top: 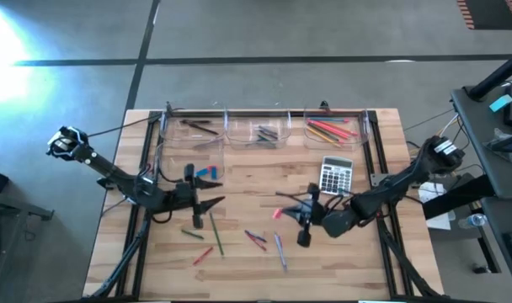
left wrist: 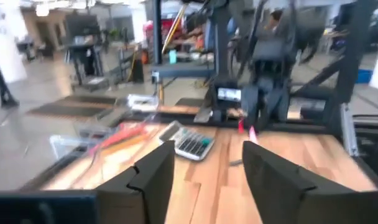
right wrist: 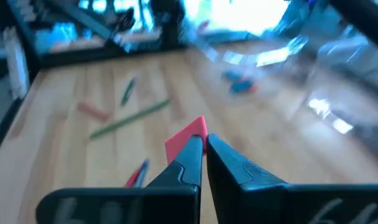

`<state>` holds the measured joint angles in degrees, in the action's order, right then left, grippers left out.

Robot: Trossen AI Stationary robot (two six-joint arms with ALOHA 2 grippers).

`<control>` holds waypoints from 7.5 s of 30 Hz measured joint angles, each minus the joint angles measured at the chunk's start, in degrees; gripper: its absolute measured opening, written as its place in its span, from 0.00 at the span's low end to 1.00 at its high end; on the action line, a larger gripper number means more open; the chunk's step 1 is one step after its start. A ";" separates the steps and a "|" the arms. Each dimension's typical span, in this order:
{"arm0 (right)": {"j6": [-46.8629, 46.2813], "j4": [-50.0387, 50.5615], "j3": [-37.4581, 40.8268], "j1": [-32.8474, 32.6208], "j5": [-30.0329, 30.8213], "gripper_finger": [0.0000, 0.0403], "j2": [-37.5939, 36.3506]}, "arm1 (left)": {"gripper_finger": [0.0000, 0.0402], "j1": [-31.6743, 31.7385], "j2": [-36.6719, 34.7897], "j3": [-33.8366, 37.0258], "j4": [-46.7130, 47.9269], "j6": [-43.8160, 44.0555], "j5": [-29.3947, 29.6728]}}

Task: Sort crayons/erasers/pens/pencils in bins
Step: Put the pink eraser into the bottom transparent bin, then put the gray crayon into the top center transparent bin, then put the green crayon into the top center transparent bin

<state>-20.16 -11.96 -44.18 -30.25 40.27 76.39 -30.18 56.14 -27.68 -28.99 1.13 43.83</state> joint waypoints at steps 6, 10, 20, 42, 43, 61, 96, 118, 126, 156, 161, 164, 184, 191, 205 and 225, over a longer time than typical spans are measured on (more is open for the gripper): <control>6.50 -7.07 -0.02 3.75 -0.80 0.02 -1.72 | 0.61 3.59 1.18 0.00 3.97 8.42 -3.93; 7.91 -9.45 -0.02 5.46 -1.72 0.02 -0.75 | 0.69 6.19 4.97 0.02 2.02 10.57 -9.56; 8.95 -15.46 -0.07 7.36 -4.73 0.02 3.26 | 0.70 11.72 18.55 -3.68 -9.82 10.98 -16.13; 10.28 -16.27 -0.09 7.38 -4.90 0.02 3.44 | 0.55 13.37 32.27 -15.09 -9.58 13.70 -22.82; 10.33 -16.29 -0.09 7.38 -4.90 0.02 3.44 | 0.52 13.37 32.34 -15.15 -9.55 13.70 -22.82; 11.72 -16.61 -0.09 7.38 -8.62 0.09 3.48 | 0.01 13.65 31.37 -15.06 -6.54 11.76 -22.84; 6.68 -6.58 -0.09 7.29 -8.76 0.38 2.47 | 0.46 13.72 0.28 -5.88 66.52 44.95 12.04; -37.57 65.32 -11.74 0.04 -19.10 0.35 -3.21 | 0.54 6.44 1.91 -4.72 7.43 6.00 -6.11; -48.59 64.93 -3.63 -3.53 -22.38 0.36 -3.23 | 0.54 6.44 5.22 -4.87 4.62 5.94 -7.36; -54.87 40.75 14.58 -3.64 -29.08 0.35 -5.79 | 0.54 6.48 6.10 -4.90 3.84 5.92 -7.30; -53.32 40.46 14.56 -3.61 -29.71 0.31 -2.37 | 0.54 6.48 6.10 -4.90 3.84 5.92 -7.28; -52.41 39.31 13.68 -3.64 -31.43 0.26 0.79 | 0.54 6.48 6.10 -4.87 3.82 5.92 -7.28; -38.24 44.14 -0.87 -0.32 -22.04 0.06 0.62 | 0.54 6.47 6.10 -4.85 3.48 5.96 -7.17; -17.97 40.38 -8.33 12.35 -13.60 0.06 0.67 | 0.54 6.48 6.10 -5.05 3.08 5.94 -7.17; 16.65 34.26 -29.06 52.02 -39.22 0.06 15.05 | 0.54 6.48 6.10 -4.94 2.40 4.45 -7.18; 19.27 51.84 -53.38 58.78 -41.78 0.44 36.13 | 0.54 6.48 6.10 -4.85 2.47 4.18 -7.19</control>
<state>-0.89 39.88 -97.56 28.53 -1.51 112.52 -23.70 62.24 -32.53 -26.52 5.32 36.64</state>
